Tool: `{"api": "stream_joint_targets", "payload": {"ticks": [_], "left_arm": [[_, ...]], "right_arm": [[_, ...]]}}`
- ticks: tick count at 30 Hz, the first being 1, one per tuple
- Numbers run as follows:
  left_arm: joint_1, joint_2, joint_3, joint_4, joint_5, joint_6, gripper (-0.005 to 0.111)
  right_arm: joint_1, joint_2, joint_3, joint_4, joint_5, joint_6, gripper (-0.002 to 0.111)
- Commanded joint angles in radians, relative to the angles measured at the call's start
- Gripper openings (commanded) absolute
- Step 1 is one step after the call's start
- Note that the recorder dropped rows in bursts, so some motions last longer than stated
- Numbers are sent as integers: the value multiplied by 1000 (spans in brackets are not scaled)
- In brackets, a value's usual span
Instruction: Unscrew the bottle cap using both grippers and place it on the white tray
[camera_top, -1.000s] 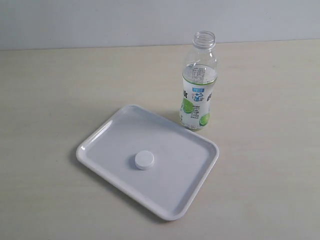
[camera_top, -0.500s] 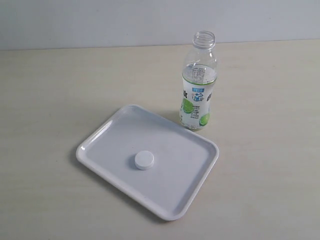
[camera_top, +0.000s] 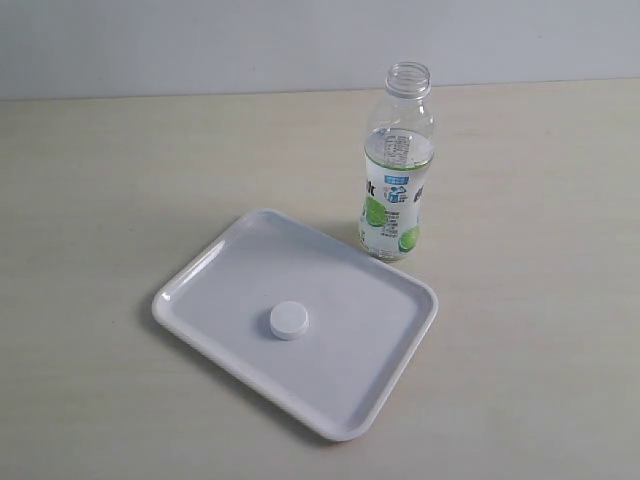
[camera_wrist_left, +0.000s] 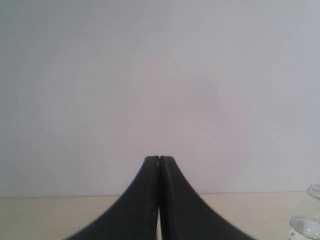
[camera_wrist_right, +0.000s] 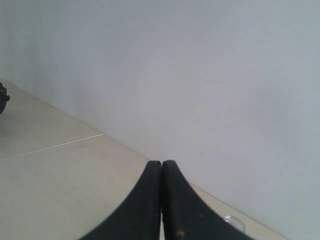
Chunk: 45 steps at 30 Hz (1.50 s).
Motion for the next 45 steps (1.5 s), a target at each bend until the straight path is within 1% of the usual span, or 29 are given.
{"api": "stream_joint_targets", "payload": {"ticks": [1,4,7,11,13,18,20,21,23,27,45], "left_arm": [[0,-54,89,-24,-6,64,0],[0,-81,161,-24,-48,104,0],[0,-110,230,-24,-89,107,0],[0,-139,278,-24,-89,107,0],[0,-139,323,-24,-87,107,0],[0,-139,366,-24,-69,103,0],[0,-139,367,-24,-23,103,0],[0,-139,367,-24,30,103,0],[3,-139,367,-24,74,101,0],[31,-139,367,-24,174,75,0],[31,-139,367,-24,174,73,0]], "right_arm": [[2,-4,5,0,-9,-2,0],[2,-4,5,0,-9,-2,0],[2,-4,5,0,-9,-2,0],[2,-4,5,0,-9,-2,0],[2,-4,5,0,-9,-2,0],[2,-4,5,0,-9,-2,0],[2,-4,5,0,-9,-2,0],[2,-4,5,0,-9,-2,0],[2,-4,5,0,-9,-2,0],[2,-4,5,0,-9,-2,0],[2,-4,5,0,-9,-2,0]]}}
